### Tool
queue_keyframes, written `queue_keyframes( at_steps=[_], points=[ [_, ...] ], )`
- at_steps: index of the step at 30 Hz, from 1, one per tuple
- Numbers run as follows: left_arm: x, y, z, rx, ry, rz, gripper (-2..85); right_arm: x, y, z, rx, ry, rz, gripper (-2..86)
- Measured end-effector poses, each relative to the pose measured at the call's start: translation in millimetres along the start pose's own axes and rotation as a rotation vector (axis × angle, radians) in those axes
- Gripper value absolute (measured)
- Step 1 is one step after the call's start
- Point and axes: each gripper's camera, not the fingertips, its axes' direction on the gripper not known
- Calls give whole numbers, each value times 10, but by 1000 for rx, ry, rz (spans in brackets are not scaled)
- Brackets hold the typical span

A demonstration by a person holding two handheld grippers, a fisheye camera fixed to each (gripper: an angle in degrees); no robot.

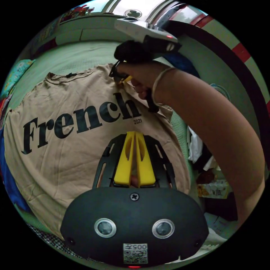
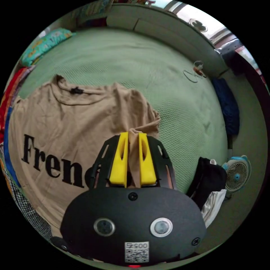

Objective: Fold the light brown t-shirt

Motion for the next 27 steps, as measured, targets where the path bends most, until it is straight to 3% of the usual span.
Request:
queue_keyframes(
  at_steps=[9, 16, 23, 27],
  points=[
    [-77, -60, 3, -5, 20, -3, -5, 717, 421, -818, 186, -300, -17, 88],
    [-66, -82, 23, -12, 11, 13, -5, 1030, 1060, -430, -12, -357, 121, 90],
    [-76, -116, 41, -24, 18, 23, -5, 1059, 1356, -68, -87, -448, 231, 75],
    [-93, -131, 49, -31, 26, 20, -5, 966, 1351, -64, -81, -445, 212, 4]
  ],
)
